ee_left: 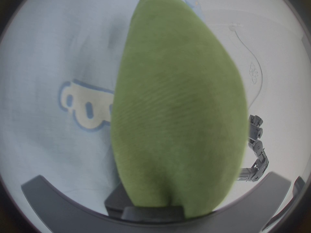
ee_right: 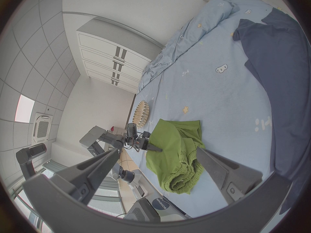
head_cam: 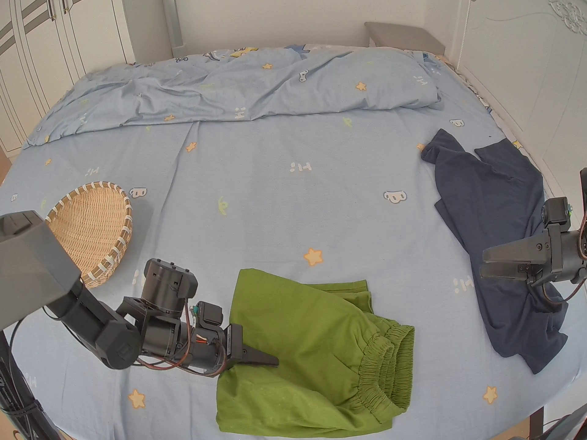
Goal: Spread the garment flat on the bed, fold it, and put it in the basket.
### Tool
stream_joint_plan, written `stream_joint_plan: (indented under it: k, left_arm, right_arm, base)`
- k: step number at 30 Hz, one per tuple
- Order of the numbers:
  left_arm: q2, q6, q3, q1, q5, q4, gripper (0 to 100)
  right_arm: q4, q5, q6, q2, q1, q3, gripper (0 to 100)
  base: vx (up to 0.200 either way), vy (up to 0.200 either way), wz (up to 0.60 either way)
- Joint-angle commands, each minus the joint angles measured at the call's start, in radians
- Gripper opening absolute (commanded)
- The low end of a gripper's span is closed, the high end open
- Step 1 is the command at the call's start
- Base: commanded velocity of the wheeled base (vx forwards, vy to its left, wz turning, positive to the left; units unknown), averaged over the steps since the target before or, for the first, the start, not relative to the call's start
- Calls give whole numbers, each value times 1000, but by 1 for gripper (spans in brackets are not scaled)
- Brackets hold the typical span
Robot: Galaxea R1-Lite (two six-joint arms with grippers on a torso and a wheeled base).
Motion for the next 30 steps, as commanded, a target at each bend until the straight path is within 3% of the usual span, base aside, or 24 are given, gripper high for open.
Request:
stream_joint_plan:
  k: [1,3,11,14,18,30]
  left_arm:
    - [-120,18,-129,70,0,166,0]
    - [-130,36,-160,88,-2,220,0]
    - [-161,241,-426,232,-6,717,0]
    - [-163,312,-476,263,-9,830,0]
    - [-163,350,-506,264,-9,902,0]
    - [-161,352,-508,257,-8,904,0]
  right_arm:
    - [0,1,0,-2,1,-1,100]
    - [0,1,0,-2,1,-3,100]
    - [1,0,2,-5,7,-1,100]
    - [1,0,2,-5,7,-1,100]
    - [1,0,0,-5,7,-1,100]
    - [0,0,0,-6,7,-1,100]
  base:
    - [0,0,0]
    - [0,0,0]
    - [0,0,0]
    - [0,200,0]
    - [0,200,0]
    - [0,200,0]
